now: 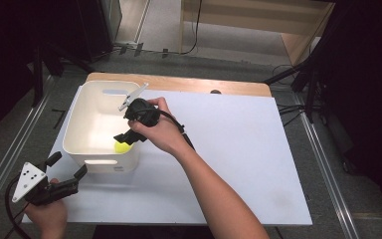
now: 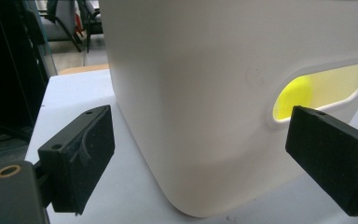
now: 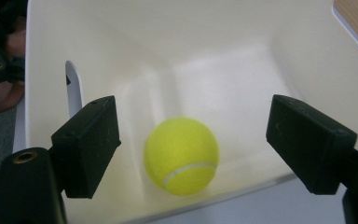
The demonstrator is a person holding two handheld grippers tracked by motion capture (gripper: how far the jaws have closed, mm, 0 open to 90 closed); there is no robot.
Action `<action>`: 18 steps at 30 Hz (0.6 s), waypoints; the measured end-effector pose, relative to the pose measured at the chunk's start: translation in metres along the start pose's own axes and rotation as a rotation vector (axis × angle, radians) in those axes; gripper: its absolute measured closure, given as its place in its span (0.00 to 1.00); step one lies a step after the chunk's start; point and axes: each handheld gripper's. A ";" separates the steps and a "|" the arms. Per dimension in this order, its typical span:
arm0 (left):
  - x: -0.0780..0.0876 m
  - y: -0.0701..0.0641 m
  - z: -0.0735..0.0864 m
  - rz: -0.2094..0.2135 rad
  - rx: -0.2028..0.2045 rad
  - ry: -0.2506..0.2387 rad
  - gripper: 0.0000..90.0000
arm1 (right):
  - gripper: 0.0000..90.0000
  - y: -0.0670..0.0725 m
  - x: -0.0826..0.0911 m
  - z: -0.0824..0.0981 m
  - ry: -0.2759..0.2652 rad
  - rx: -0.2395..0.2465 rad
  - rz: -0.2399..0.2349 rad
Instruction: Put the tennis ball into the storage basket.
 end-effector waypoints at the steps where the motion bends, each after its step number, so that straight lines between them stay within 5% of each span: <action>1: 0.000 0.000 0.000 0.001 0.000 -0.002 0.09 | 0.14 0.000 0.002 0.000 -0.009 0.005 0.003; 5: 0.000 0.000 0.000 0.000 -0.006 0.001 0.09 | 0.01 0.002 0.012 0.006 -0.045 0.015 0.013; 18: -0.001 -0.001 0.000 -0.004 -0.009 0.006 0.09 | 0.00 0.001 0.034 0.032 -0.104 -0.016 0.066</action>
Point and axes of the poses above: each handheld gripper's, and its own axes: x roughly backward along the jaws, z roughly out of its underside, y roughly to its left, and after that the axes turned 5 degrees about -z, right-handed
